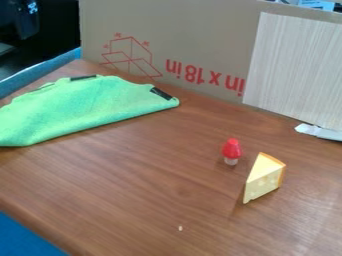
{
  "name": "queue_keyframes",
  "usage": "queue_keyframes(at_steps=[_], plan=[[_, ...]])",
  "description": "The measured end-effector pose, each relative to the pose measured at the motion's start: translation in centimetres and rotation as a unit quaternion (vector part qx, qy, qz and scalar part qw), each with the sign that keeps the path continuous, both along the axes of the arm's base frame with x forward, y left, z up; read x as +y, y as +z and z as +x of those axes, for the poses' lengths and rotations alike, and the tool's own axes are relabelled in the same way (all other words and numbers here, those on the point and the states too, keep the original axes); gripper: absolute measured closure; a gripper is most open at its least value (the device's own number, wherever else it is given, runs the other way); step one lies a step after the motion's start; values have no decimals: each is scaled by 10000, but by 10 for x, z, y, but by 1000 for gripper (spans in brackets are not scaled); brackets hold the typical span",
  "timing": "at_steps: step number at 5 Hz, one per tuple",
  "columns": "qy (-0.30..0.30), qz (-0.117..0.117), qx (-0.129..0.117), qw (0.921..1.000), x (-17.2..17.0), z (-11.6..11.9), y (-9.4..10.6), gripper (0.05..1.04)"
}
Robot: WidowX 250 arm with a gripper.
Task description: Unfold the cloth from top left to bottom right
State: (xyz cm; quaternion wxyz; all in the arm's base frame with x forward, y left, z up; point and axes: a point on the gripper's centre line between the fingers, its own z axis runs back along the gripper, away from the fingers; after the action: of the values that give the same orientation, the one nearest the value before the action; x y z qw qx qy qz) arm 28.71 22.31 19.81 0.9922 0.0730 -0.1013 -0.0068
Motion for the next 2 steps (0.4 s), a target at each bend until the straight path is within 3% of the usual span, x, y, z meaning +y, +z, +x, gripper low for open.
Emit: queue_keyframes(at_steps=[1,2], plan=[[44,-126,155,9998,1,1,-14,83],[361,-49,373,9986,20,13,-33,83]])
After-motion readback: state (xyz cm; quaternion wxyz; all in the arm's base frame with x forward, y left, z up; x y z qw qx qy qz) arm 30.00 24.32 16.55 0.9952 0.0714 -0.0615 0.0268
